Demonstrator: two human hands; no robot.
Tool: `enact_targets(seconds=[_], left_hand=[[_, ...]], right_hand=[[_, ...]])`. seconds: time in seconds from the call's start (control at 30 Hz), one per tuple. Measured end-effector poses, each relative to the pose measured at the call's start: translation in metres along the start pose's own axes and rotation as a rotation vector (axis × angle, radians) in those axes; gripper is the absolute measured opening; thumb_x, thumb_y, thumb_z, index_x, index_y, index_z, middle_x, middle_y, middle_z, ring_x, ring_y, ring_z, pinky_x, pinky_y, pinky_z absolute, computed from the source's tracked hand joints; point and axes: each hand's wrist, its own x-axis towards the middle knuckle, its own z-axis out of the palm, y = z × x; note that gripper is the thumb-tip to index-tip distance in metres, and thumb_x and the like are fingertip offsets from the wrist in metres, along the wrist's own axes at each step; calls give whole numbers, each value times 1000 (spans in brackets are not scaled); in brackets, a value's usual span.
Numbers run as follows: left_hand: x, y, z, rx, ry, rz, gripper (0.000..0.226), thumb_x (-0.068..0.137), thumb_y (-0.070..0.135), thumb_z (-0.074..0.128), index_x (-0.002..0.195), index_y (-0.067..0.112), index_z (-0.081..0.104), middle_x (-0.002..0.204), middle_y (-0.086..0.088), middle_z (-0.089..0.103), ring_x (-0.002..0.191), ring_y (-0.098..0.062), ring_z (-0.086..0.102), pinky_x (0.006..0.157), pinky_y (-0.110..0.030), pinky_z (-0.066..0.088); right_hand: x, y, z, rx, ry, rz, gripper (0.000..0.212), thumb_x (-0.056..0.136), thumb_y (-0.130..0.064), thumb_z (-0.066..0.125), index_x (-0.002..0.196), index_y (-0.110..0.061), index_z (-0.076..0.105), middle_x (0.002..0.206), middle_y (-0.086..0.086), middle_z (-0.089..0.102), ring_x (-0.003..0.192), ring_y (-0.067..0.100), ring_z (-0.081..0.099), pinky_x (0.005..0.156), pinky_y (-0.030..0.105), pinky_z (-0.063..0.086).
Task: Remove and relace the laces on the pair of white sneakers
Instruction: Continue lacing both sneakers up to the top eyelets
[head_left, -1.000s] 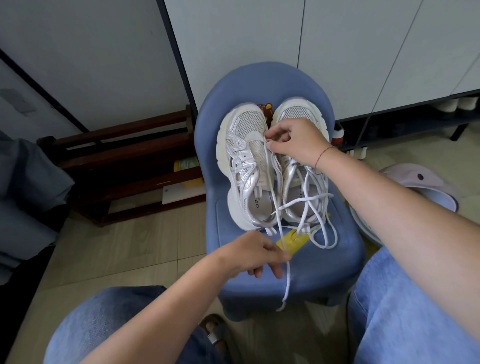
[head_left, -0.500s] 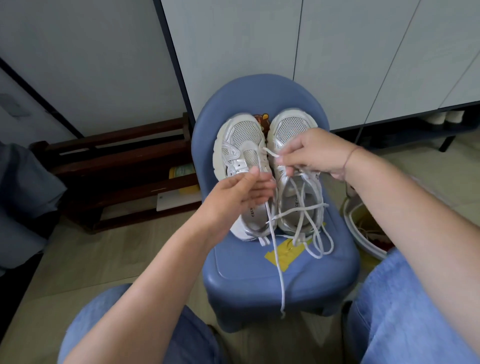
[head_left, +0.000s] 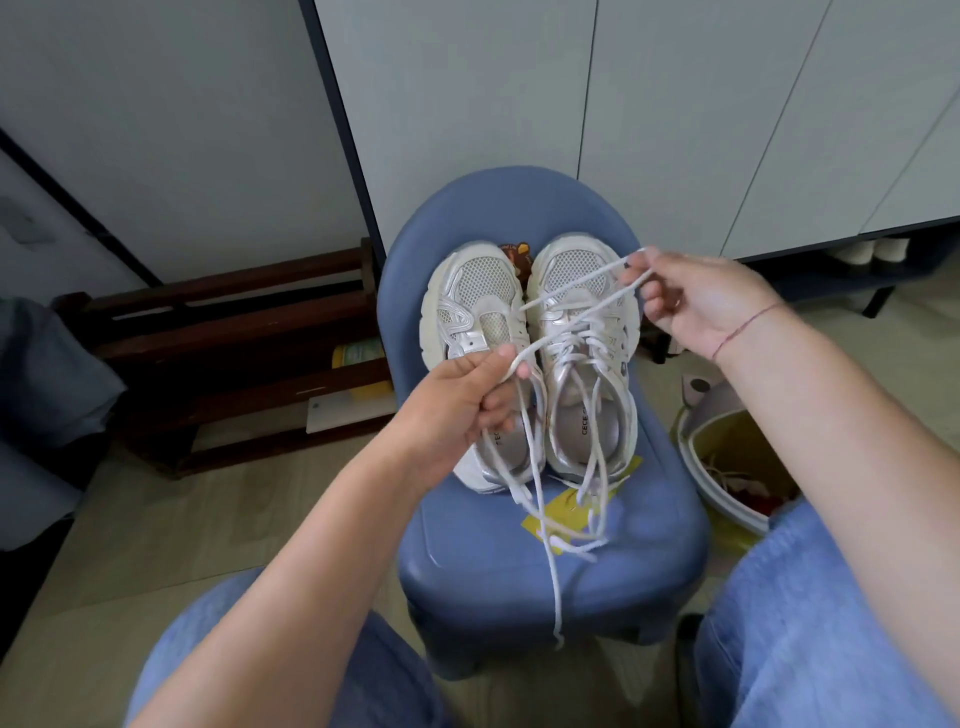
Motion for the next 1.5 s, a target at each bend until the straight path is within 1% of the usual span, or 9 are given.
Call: enact_targets(seconds=[0.13, 0.23, 0.4, 0.7, 0.83, 0.97, 1.13, 1.3, 1.5], left_hand=[[-3, 1, -11, 0, 1, 5, 27, 93, 34, 52, 76, 15, 63, 53, 7, 26, 44, -5, 26, 50, -18, 38], [-3, -2, -12, 20, 21, 14, 28, 96, 31, 51, 76, 15, 62, 52, 8, 26, 43, -5, 25, 48, -17, 37], [-3, 1, -12, -6, 35, 11, 27, 99, 27, 49, 79, 14, 60, 51, 9, 28, 42, -4, 26, 47, -17, 37], [-7, 3, -20, -6, 33, 8, 31, 105, 23, 42, 83, 12, 61, 53, 7, 29, 43, -5, 26, 47, -16, 36], [-6, 1, -17, 35, 41, 10, 30, 105, 22, 42, 84, 12, 62, 52, 7, 29, 42, -5, 26, 47, -16, 35], [-5, 3, -14, 33, 41, 16, 30, 104, 22, 43, 84, 11, 62, 52, 7, 28, 43, -5, 25, 47, -16, 35], [-6, 5, -22, 4, 79, 31, 32, 104, 22, 44, 82, 13, 65, 53, 7, 29, 44, -6, 24, 47, -17, 34], [-7, 9, -33, -41, 115, 36, 31, 105, 21, 41, 84, 11, 62, 50, 8, 31, 42, -5, 24, 48, -18, 30], [-6, 6, -30, -14, 113, 34, 30, 105, 21, 42, 84, 12, 61, 50, 8, 31, 43, -5, 24, 47, -17, 32]], right_hand=[[0, 9, 5, -328, 105, -151, 22, 95, -8, 54, 115, 0, 58, 83, 4, 62, 44, 2, 56, 46, 15, 49], [-29, 17, 32, -749, -183, -428, 30, 92, -14, 58, 122, -13, 56, 114, -3, 58, 49, 7, 57, 52, 23, 52], [-46, 34, 53, -1056, -520, -435, 22, 88, -28, 65, 90, -7, 69, 78, 8, 66, 65, 11, 56, 68, 27, 47], [23, 8, -8, -711, 339, -418, 23, 90, -20, 59, 93, -1, 71, 75, 6, 63, 58, 6, 52, 58, 20, 43], [-7, 17, 20, -1125, 28, -554, 32, 89, -19, 60, 121, -18, 61, 127, -1, 57, 106, 15, 56, 93, 23, 38], [-38, 41, 56, -1096, -539, -488, 18, 92, -22, 57, 108, -18, 66, 99, -5, 68, 81, 15, 64, 78, 32, 52], [-11, 24, 38, -938, -200, -603, 13, 89, -21, 64, 84, -12, 71, 69, -11, 61, 58, -11, 50, 59, 6, 37], [25, 13, 0, -692, 307, -502, 11, 87, -19, 61, 77, -19, 68, 72, 0, 64, 65, 9, 53, 71, 27, 47], [-11, 32, 40, -1043, -248, -581, 40, 91, -15, 59, 130, -19, 53, 129, -7, 55, 76, -13, 50, 80, 8, 38]])
